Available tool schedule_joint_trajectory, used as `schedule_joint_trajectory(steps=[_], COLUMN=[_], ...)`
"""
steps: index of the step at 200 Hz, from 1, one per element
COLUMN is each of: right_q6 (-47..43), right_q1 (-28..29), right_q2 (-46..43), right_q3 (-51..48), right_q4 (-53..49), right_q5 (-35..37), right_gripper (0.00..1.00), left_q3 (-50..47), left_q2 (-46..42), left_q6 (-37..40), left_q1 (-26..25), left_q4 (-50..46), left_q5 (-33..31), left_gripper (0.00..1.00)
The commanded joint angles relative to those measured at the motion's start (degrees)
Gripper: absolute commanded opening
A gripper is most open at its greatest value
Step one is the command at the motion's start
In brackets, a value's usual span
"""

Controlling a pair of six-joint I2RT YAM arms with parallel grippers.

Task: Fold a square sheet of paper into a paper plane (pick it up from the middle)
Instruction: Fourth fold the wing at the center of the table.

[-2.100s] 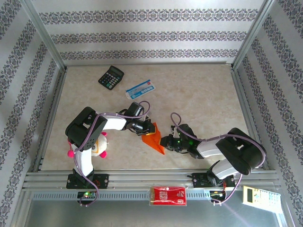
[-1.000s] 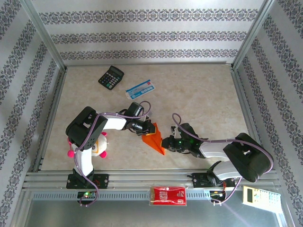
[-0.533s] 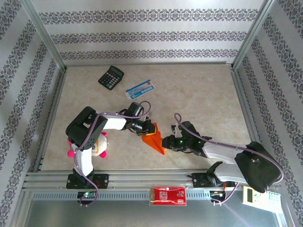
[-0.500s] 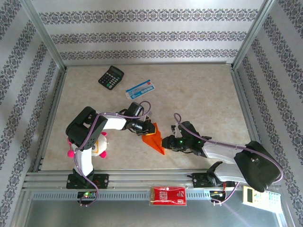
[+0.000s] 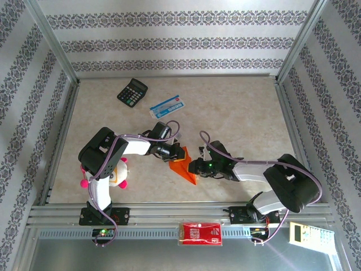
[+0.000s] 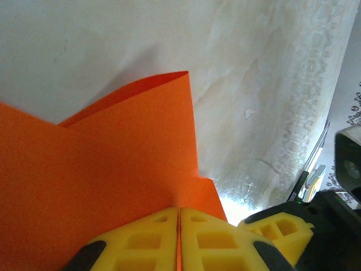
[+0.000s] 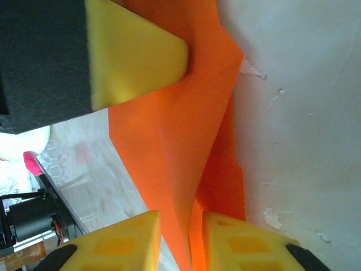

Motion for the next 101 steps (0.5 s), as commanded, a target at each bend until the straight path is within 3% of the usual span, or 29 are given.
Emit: schedule_joint_trajectory(steps=[1, 72, 101], right_q6=[0.47, 5.86, 6.23], right_q1=[-0.99, -3.54, -3.86], right_q2=[1.70, 4.89, 5.30], right_q3=[1.20, -1.51, -1.78], right_q4=[4.48, 14.62, 15.08], right_q5=[-2.00, -7.45, -8.29], right_gripper=[0.24, 0.07, 0.09], left_q3=[-0.70, -0.08, 0.03], left_q2=[2.30, 2.55, 2.57], left_q6=[2.38, 3.31, 3.45], left_q1=[1.23, 1.42, 1.58], left_q4=[-5.33, -6.08, -6.33], left_q5=[-5.23, -5.92, -5.84], left_gripper=[0.11, 0.12, 0.11])
